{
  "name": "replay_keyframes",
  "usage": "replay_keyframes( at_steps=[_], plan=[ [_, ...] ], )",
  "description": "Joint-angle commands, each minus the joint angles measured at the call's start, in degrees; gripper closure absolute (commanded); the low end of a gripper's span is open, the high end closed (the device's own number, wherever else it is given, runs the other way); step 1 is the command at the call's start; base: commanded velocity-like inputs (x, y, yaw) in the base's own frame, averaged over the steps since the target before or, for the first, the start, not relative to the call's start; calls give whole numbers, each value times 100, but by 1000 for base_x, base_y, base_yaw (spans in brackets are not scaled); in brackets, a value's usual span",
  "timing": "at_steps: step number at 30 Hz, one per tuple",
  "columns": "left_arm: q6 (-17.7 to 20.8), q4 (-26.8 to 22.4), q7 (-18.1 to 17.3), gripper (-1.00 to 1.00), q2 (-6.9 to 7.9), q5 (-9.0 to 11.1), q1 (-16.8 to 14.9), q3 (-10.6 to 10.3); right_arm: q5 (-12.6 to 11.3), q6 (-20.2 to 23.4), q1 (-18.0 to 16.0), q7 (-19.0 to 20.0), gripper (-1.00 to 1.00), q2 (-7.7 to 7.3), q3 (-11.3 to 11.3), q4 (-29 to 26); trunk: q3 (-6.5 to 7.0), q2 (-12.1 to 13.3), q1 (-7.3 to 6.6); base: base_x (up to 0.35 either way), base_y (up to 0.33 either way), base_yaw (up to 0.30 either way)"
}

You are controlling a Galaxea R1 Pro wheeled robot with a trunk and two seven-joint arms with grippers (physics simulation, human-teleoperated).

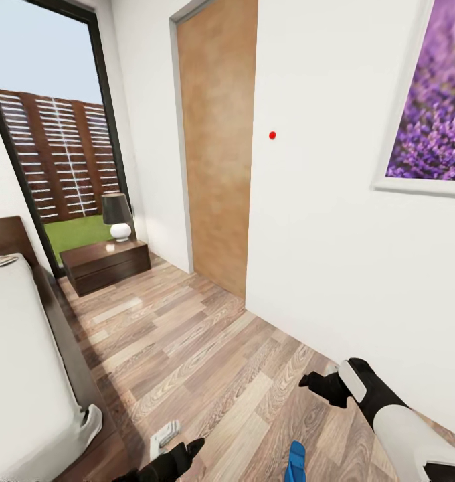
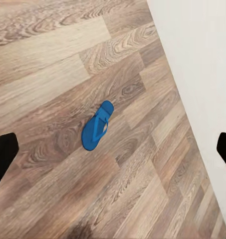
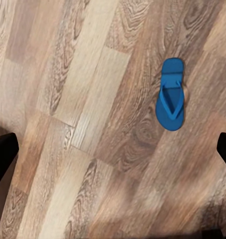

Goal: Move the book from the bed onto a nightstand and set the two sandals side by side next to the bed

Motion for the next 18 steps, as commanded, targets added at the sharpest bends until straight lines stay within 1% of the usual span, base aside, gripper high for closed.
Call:
replay_keyframes(
  at_steps=[1,4,7,9,15,18],
  plan=[
    [49,-37,-10,-100,19,121,-3,13,-54,24,-21,-47,-100,7,-10,-15,-25,-45,22,0,0,0],
    [92,-167,-19,-100,128,341,-4,15,-56,26,-103,-54,-100,17,-5,-22,-79,-165,88,0,0,0],
    [217,-326,-24,-100,247,550,-4,16,-59,27,-180,-72,-100,23,-2,-11,-132,-285,154,0,0,0],
    [359,-433,-28,-100,317,719,-4,20,-60,27,-232,-104,-100,25,-1,8,-168,-365,198,0,0,0],
    [844,-720,-29,-100,527,1313,-4,25,-59,39,-483,-313,-100,32,-3,71,-276,-606,330,0,0,0],
    [1028,-820,-28,-100,583,1500,-4,24,-65,33,-611,-417,-100,35,-5,110,-330,-726,396,0,0,0]
  ],
)
